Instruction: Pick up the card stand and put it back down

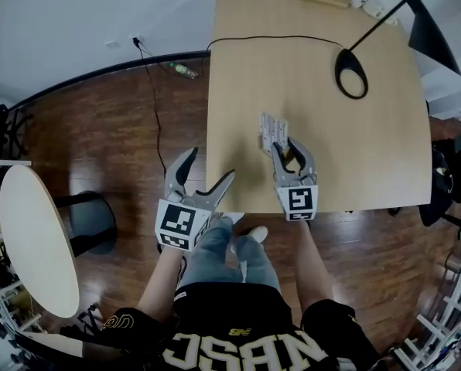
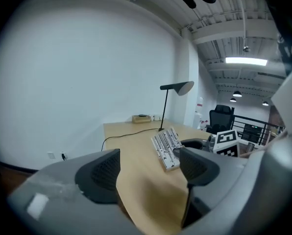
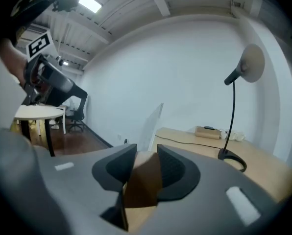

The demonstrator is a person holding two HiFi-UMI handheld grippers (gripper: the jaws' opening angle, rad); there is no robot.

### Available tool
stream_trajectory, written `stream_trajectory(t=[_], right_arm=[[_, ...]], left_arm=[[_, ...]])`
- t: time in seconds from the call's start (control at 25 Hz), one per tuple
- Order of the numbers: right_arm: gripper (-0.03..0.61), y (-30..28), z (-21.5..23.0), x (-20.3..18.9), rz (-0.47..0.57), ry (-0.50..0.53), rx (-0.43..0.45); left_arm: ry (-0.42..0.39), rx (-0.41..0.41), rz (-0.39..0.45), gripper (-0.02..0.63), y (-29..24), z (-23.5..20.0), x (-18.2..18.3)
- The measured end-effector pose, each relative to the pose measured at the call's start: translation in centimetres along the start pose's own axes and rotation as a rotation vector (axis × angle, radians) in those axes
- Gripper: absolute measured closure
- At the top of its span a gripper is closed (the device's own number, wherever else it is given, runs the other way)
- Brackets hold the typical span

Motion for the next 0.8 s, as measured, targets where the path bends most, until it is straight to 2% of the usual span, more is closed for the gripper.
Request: stream_trajectory(t=[0.2, 0.32, 0.56, 0.68, 0.8], right_arm=[[0.445, -2.4, -0.1, -2.8, 0.053, 0.094, 0.038], [0.443, -1.9, -0.7, -4.5, 0.015, 0.153, 0.065], [0.440, 0.4, -1.2, -7.5, -0.113, 0.058, 0.068], [0.439, 0.8, -1.5, -8.6, -0.223, 0.039, 0.099], [0.432, 2.1, -1.4, -9.3, -0.333, -0.020, 0.081]], left_arm=[[0.006, 0.022, -0.050, 0.216, -1.1, -0.9, -2.9], [0.009, 0.022, -0.042, 0.216, -1.4, -0.4, -3.4], [0.008, -0.020, -0.044, 0.216, -1.5, 0.8, -4.1], [-0.003, -0.050, -0.021, 0.215, -1.4, 1.3, -2.9], [-0.016, -0.088, 0.005, 0.216, -0.9, 2.2, -1.1]])
Point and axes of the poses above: the fingertips, and each gripper's own axes: y backward along the fingers, z to its right, x out of its top, the point moved 6 cm from there along y, backward along the fingers, and after that the axes turned 7 degrees about x, right-handed, at the moved point
